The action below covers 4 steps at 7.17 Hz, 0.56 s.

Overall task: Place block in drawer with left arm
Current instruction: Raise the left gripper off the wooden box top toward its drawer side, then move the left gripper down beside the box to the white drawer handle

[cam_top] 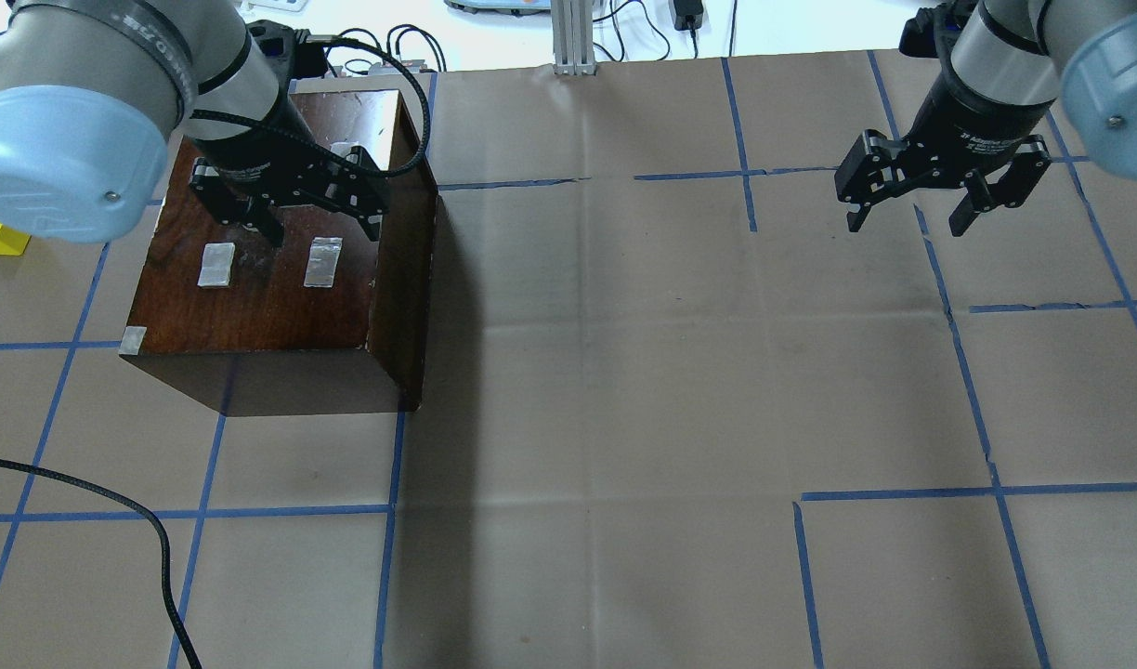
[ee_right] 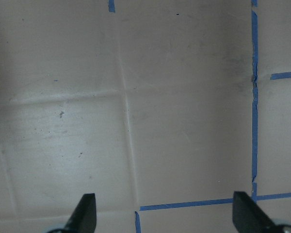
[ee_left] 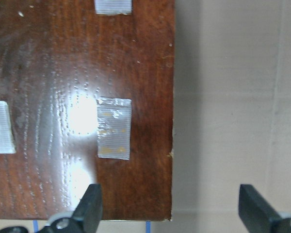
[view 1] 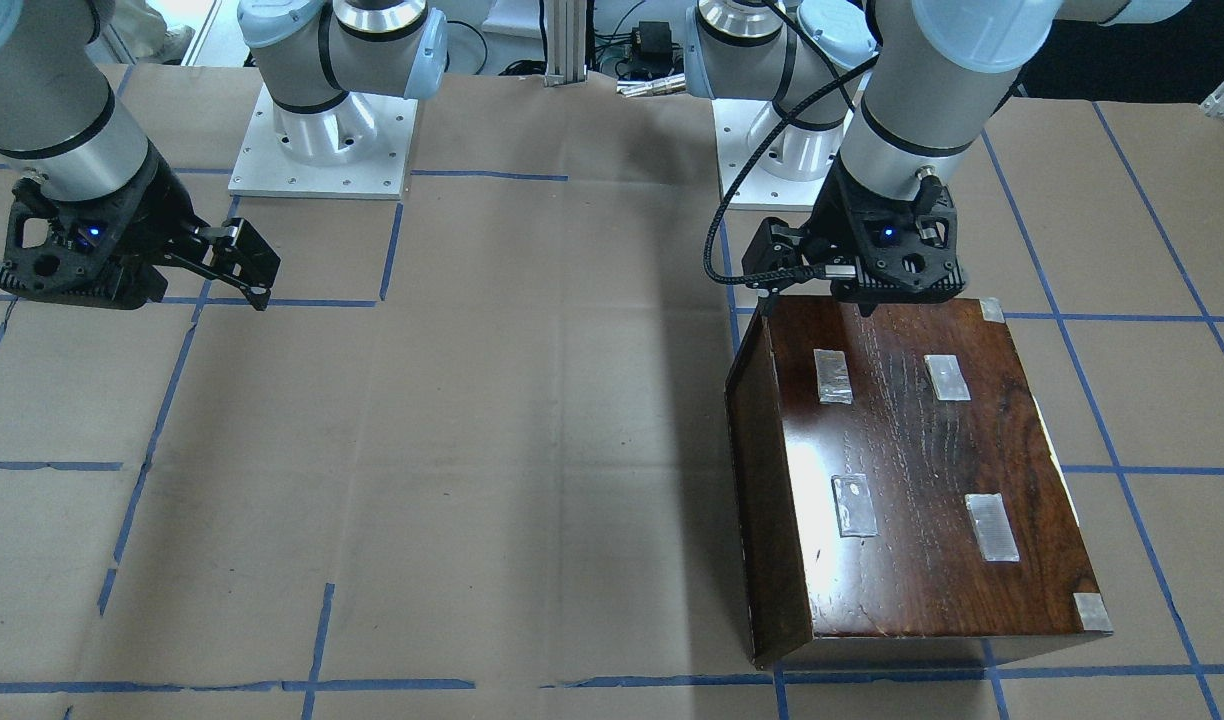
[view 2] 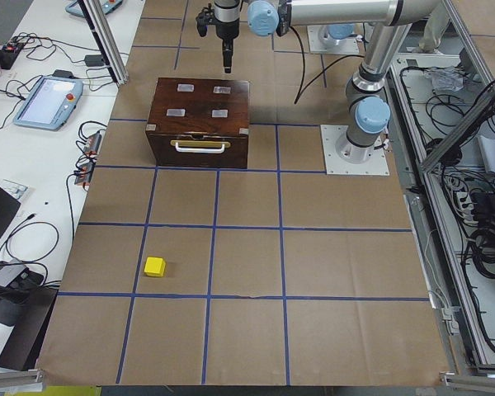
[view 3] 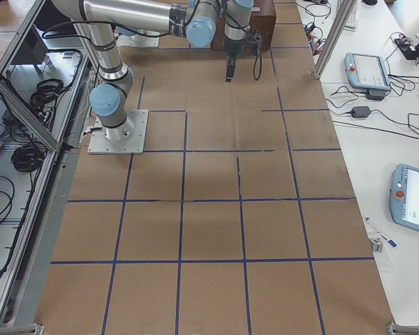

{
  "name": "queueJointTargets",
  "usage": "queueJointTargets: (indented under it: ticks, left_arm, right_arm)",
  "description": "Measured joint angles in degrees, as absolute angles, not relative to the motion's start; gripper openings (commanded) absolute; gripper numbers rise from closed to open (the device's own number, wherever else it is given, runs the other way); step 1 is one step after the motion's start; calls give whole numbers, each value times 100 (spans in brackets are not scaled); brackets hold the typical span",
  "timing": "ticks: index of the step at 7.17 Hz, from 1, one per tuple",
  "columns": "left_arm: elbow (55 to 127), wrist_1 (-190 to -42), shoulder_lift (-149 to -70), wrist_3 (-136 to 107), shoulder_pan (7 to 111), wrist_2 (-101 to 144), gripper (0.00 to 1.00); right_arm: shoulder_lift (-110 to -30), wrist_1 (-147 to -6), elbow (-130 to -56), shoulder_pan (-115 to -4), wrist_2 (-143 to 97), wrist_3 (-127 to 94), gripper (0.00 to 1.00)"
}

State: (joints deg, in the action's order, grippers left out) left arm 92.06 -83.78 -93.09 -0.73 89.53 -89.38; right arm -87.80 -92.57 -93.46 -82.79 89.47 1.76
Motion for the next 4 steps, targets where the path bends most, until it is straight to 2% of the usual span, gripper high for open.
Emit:
queueJointTargets:
  ticks: [4]
  left_arm:
    - [8950,-8376,-9462,1282,7655,-8916,99]
  right_arm:
    - [-8780,-9261,-9347,-8280,8947,176,100]
